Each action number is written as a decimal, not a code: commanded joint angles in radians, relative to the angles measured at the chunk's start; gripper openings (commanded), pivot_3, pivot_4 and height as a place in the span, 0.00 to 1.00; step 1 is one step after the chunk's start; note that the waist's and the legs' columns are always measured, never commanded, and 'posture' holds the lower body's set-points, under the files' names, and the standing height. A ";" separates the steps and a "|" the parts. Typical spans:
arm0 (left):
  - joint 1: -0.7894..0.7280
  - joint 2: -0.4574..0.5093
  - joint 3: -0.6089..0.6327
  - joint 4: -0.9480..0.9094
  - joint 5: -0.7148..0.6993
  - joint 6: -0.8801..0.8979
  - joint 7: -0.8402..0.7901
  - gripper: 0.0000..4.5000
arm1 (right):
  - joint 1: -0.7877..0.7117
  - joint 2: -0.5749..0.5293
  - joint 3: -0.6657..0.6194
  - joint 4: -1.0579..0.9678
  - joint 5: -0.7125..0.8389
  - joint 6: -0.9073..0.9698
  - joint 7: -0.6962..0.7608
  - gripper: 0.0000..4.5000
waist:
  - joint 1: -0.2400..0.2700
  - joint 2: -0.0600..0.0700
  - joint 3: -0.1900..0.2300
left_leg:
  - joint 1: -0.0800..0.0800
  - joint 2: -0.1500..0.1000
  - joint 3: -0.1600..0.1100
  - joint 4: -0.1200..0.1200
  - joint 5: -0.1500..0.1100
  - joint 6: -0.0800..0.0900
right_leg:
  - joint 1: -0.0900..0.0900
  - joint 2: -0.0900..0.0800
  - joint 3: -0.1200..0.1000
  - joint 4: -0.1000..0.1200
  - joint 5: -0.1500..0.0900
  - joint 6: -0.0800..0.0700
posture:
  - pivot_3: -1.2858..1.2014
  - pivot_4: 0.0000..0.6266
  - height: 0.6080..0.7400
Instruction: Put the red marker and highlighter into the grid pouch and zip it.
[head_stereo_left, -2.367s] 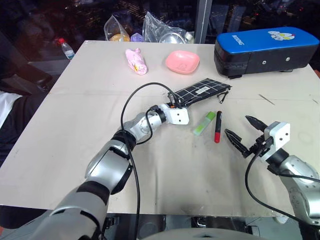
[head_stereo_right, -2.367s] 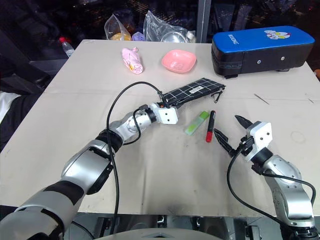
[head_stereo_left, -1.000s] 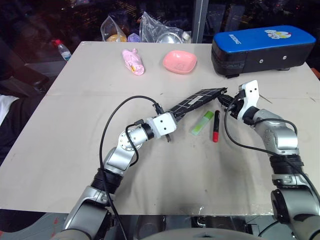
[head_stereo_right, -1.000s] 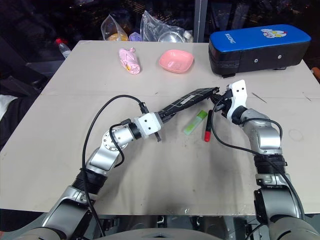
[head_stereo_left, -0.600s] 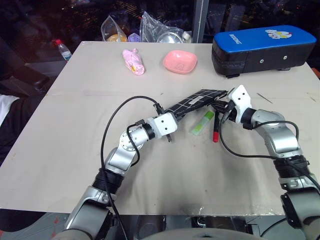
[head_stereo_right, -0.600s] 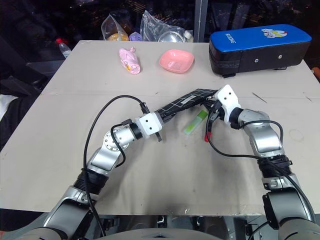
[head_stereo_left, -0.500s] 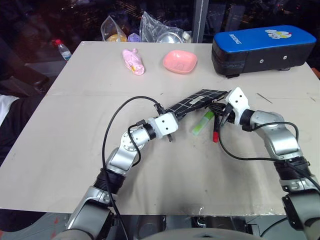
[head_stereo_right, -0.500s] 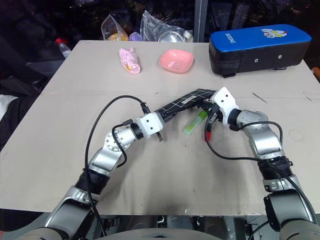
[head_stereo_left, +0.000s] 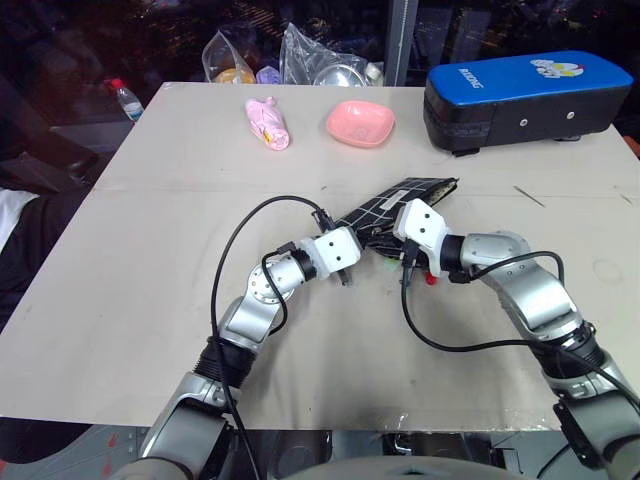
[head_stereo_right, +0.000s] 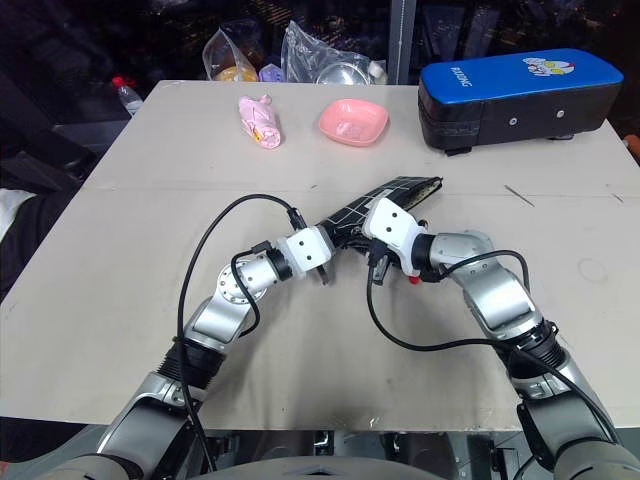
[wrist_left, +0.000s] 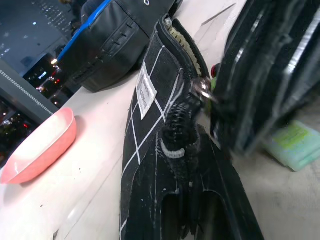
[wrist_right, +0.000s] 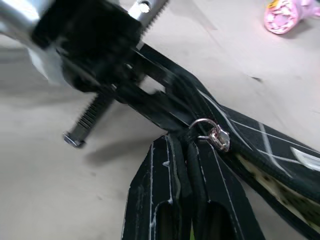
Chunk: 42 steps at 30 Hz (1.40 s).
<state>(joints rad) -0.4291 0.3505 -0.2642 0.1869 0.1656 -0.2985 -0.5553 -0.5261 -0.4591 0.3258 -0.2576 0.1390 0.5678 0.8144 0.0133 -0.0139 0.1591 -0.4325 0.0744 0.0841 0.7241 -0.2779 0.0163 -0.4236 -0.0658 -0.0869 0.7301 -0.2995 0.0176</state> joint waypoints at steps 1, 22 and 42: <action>-0.025 -0.013 0.002 -0.006 0.004 -0.014 0.014 0.00 | -0.014 0.017 0.012 -0.077 0.033 0.033 0.013 0.01 | 0.000 0.000 0.000 | 0.000 0.000 0.000 0.000 0.000 0.000 | 0.000 0.000 0.000 0.000 0.000 0.000 | 0.52 0.24 0.59; -0.013 -0.004 0.056 -0.039 -0.039 0.024 0.009 0.00 | 0.315 0.228 -0.360 -0.290 0.069 0.405 -0.537 0.59 | -0.003 0.000 0.000 | 0.001 0.000 0.000 -0.003 0.000 0.000 | 0.000 0.000 0.001 0.000 0.000 0.000 | 0.52 0.24 0.59; -0.029 -0.010 0.034 0.000 -0.030 -0.002 0.002 0.00 | 0.345 0.386 -0.363 -0.287 0.008 0.553 -0.779 0.11 | 0.001 -0.002 -0.001 | 0.000 0.000 -0.001 -0.003 0.000 0.001 | 0.000 0.000 0.000 -0.001 0.000 0.000 | 0.52 0.24 0.59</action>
<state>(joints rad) -0.4444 0.3440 -0.2340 0.1924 0.1359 -0.2746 -0.5579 -0.1743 -0.0961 0.0338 -0.5490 0.1503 1.0936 0.0799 0.0144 -0.0155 0.1582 -0.4323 0.0740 0.0827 0.7216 -0.2784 0.0170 -0.4234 -0.0658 -0.0870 0.7288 -0.2997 0.0179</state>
